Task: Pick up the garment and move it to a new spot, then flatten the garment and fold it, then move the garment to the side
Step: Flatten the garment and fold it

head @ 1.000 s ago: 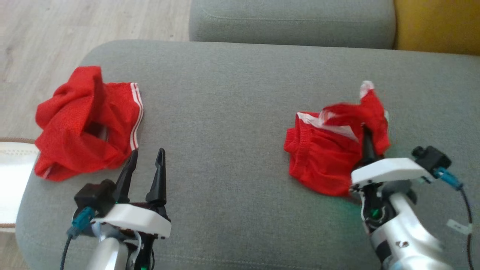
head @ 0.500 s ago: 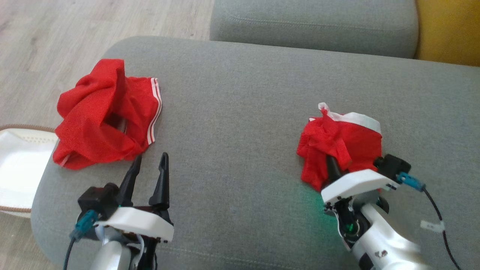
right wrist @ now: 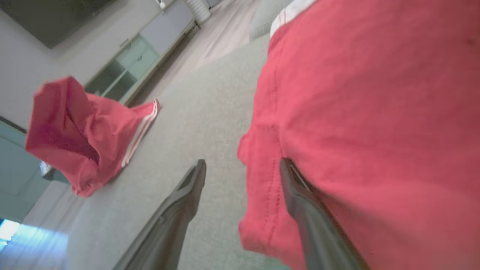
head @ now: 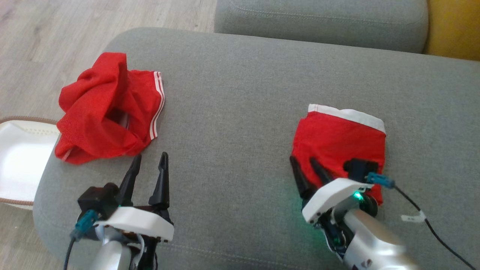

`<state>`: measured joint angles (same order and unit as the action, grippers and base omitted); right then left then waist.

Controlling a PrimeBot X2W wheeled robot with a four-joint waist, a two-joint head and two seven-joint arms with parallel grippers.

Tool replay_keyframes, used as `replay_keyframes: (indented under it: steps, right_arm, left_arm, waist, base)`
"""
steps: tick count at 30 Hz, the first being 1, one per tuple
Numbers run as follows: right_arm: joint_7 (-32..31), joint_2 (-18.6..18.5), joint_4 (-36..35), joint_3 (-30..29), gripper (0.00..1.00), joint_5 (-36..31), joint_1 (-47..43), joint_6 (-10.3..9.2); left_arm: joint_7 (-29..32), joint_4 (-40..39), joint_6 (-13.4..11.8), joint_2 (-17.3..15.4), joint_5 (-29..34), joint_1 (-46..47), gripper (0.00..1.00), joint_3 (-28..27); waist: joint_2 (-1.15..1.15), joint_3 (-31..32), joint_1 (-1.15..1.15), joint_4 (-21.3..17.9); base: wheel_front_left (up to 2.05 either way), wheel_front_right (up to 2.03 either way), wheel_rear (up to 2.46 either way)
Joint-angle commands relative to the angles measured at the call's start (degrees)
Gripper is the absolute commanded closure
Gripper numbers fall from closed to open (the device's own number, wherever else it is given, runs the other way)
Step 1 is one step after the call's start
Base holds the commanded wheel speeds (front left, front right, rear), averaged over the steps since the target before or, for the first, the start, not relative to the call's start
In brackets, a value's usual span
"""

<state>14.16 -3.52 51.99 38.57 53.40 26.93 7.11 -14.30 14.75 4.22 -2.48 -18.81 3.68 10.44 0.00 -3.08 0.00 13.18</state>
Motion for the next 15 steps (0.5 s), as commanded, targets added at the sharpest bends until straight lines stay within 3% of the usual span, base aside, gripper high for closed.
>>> replay_keyframes:
  steps: [1,10,15]
  right_arm:
    - [-0.37,0.64,0.48,2.53,0.0,-1.14,3.11,0.37]
    - [0.33,0.64,3.38,4.3,0.0,-0.14,5.21,0.37]
    - [0.79,0.64,3.65,0.8,0.0,-4.49,8.38,0.37]
  left_arm:
    - [-0.7,-1.98,-0.48,-0.4,-0.56,2.13,0.0,-1.46]
    - [-0.7,-2.17,-0.93,-0.4,-1.04,2.07,0.0,-1.81]
    - [-0.7,-3.13,-0.94,-0.4,-1.16,2.28,0.0,-2.71]
  waist:
    - [0.0,-0.14,0.0,-0.01]
    - [0.0,-0.51,0.0,-0.98]
    - [0.0,-0.54,0.0,-3.57]
  base:
    - [0.0,0.0,0.0]
    - [0.0,0.0,0.0]
    - [0.0,0.0,0.0]
